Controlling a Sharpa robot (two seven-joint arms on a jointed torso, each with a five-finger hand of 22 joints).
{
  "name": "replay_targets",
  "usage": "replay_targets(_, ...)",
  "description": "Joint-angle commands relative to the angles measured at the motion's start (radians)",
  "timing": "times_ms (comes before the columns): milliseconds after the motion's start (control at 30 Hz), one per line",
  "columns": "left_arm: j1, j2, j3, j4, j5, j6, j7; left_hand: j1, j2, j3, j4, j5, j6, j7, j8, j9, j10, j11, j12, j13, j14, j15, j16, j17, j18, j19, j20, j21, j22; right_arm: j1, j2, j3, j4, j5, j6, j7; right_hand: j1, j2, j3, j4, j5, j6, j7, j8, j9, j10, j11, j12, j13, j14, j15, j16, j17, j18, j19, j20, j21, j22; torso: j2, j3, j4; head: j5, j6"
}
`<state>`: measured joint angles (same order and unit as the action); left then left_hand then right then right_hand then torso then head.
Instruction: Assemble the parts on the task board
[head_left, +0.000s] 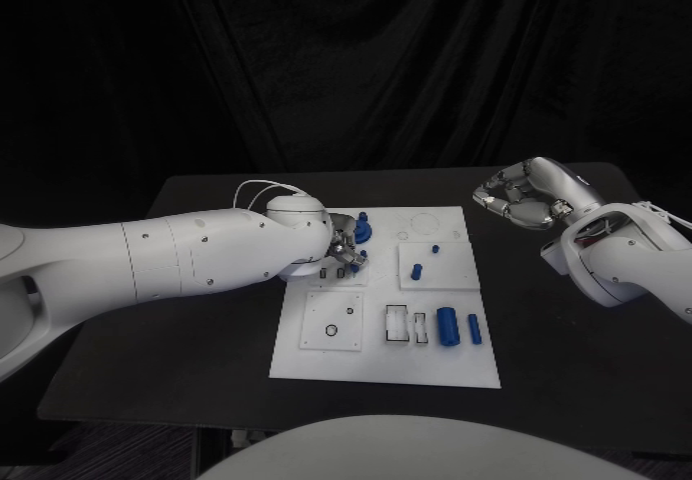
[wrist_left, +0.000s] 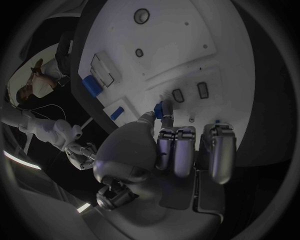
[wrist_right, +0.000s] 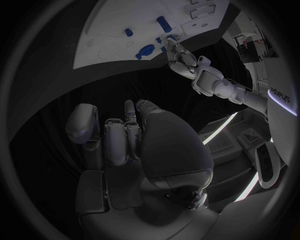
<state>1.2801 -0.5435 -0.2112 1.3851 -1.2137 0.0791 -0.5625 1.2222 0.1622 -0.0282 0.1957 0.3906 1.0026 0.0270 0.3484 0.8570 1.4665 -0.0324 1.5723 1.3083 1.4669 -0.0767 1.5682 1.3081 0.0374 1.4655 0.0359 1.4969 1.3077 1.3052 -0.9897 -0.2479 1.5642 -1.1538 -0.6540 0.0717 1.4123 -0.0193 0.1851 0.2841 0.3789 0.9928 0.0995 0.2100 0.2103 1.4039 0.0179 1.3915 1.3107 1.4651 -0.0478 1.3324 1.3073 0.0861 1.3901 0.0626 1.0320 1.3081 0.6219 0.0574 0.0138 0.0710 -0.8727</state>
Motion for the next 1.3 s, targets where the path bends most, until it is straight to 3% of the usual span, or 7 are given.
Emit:
replay_targets(33, -0.003, -0.001, 0.0, 0.002, 0.0, 0.012, 0.014, -0.001, -0.012, 0.005, 0.002, 0.004, 0.007, 0.0, -0.007, 0.001, 0.104, -0.008, -0.001, 0.262, 0.104, -0.009, 0.003, 0.263, -0.001, -0.002, -0.007, -0.004, 0.134, -0.002, 0.001, 0.001, -0.001, -0.002, 0.012, -0.012, 0.011, -0.001, 0.01, -0.001, 0.011, -0.004, 0.001, -0.006, -0.001, -0.007, 0.004, -0.007, 0.074, 0.04, 0.003, 0.004, 0.063, 0.015, 0.001, 0.001, -0.005, 0.114, 0.0, 0.0002, 0.0001, 0.002, 0.0)
replay_targets(200, -0.004, -0.006, 0.0, 0.005, 0.0, 0.007, 0.014, -0.001, -0.021, 0.026, 0.0, 0.022, 0.009, -0.001, -0.015, 0.007, 0.104, -0.008, -0.001, 0.262, 0.104, -0.009, 0.003, 0.263, -0.001, -0.002, -0.008, -0.004, 0.135, -0.002, 0.002, 0.001, -0.002, -0.002, 0.014, -0.014, 0.016, -0.003, 0.015, -0.002, 0.018, -0.005, 0.002, -0.006, -0.001, -0.007, 0.004, -0.007, 0.074, 0.039, 0.003, 0.003, 0.062, 0.016, 0.001, 0.001, -0.008, 0.113, 0.0, -0.0004, -0.001, 0.005, 0.0)
replay_targets(267, -0.004, -0.011, 0.0, 0.008, 0.0, 0.004, 0.014, -0.001, -0.034, 0.051, -0.002, 0.043, 0.012, 0.0, -0.023, 0.012, 0.104, -0.008, -0.001, 0.262, 0.104, -0.009, 0.003, 0.263, 0.0, -0.002, -0.008, -0.005, 0.135, -0.002, 0.001, 0.001, -0.002, -0.002, 0.014, -0.015, 0.018, -0.003, 0.016, -0.002, 0.02, -0.005, 0.002, -0.006, -0.001, -0.008, 0.004, -0.008, 0.073, 0.039, 0.003, 0.002, 0.062, 0.016, 0.0, 0.001, -0.009, 0.113, 0.0, -0.0003, -0.0009, 0.006, 0.0)
replay_targets(1300, -0.006, -0.096, 0.0, 0.075, 0.001, -0.08, 0.024, -0.011, -0.083, 0.163, -0.008, 0.057, 0.046, -0.008, -0.037, 0.048, 0.104, -0.015, -0.001, 0.262, 0.104, -0.014, 0.003, 0.263, -0.001, 0.001, -0.012, -0.007, 0.141, -0.003, -0.003, 0.001, -0.004, -0.018, 0.021, -0.029, 0.024, -0.007, 0.021, -0.003, 0.029, -0.006, 0.003, -0.006, -0.002, -0.011, 0.005, -0.011, 0.069, 0.038, 0.003, -0.003, 0.057, 0.017, -0.002, 0.001, -0.019, 0.111, -0.001, -0.0007, 0.0011, 0.014, 0.0)
